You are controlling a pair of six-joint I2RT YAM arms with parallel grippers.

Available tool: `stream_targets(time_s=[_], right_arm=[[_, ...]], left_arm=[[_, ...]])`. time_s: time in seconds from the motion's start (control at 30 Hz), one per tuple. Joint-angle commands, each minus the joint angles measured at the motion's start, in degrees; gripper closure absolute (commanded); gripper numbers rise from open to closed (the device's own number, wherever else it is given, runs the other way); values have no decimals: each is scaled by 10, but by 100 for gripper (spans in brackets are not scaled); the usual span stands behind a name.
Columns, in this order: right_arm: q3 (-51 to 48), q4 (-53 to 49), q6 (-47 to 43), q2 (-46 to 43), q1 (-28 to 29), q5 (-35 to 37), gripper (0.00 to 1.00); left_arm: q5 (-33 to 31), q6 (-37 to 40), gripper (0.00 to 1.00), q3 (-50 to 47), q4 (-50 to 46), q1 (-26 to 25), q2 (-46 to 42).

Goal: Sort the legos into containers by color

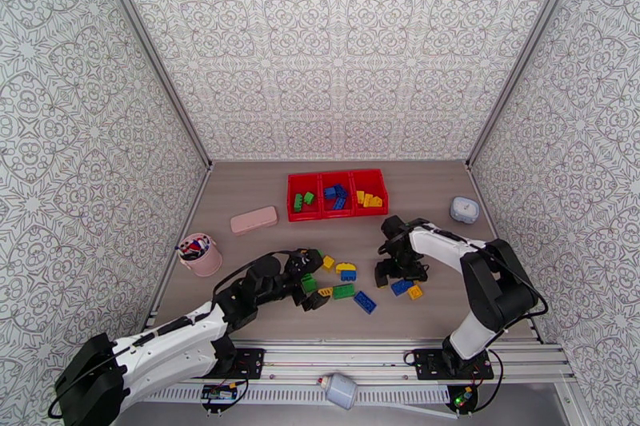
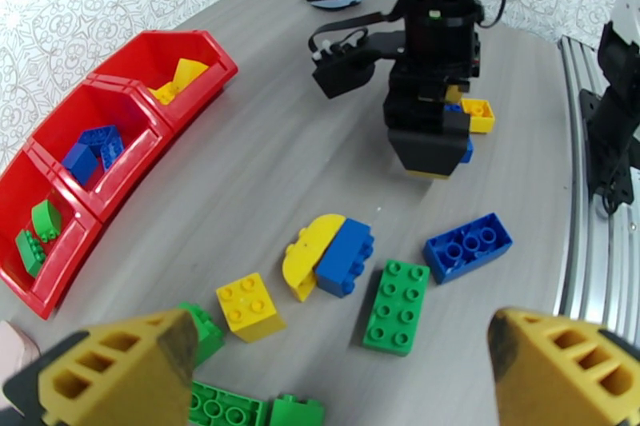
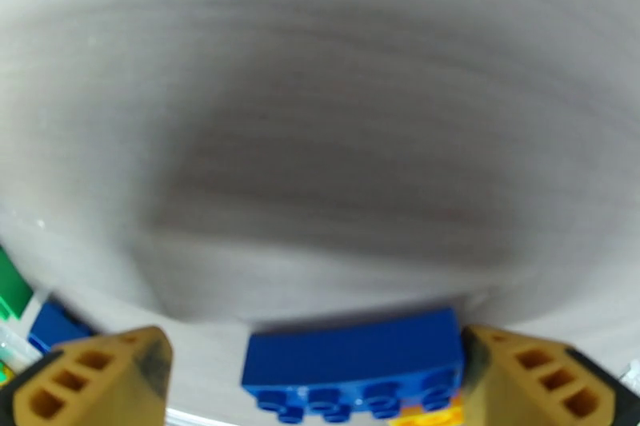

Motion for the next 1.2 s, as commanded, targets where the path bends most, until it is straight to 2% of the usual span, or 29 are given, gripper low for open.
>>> stream_targets(time_s=[0.0, 0.23, 0.67, 0.93, 1.17], right_arm=[[-12, 16, 20, -28, 2, -22, 6], [-13, 14, 27, -24, 15, -3, 14], [-4, -13, -5, 9, 28, 30, 16], [-9, -3, 0, 7, 28, 37, 32], [0, 19, 15, -22, 28, 48, 34]], left_arm=[[17, 5, 0, 17, 12, 6, 6], [21, 5, 0, 17, 17, 6, 13], [23, 5, 0, 17, 18, 6, 19], [24, 7, 0, 17, 20, 6, 21], [17, 7, 0, 13, 18, 6, 11]])
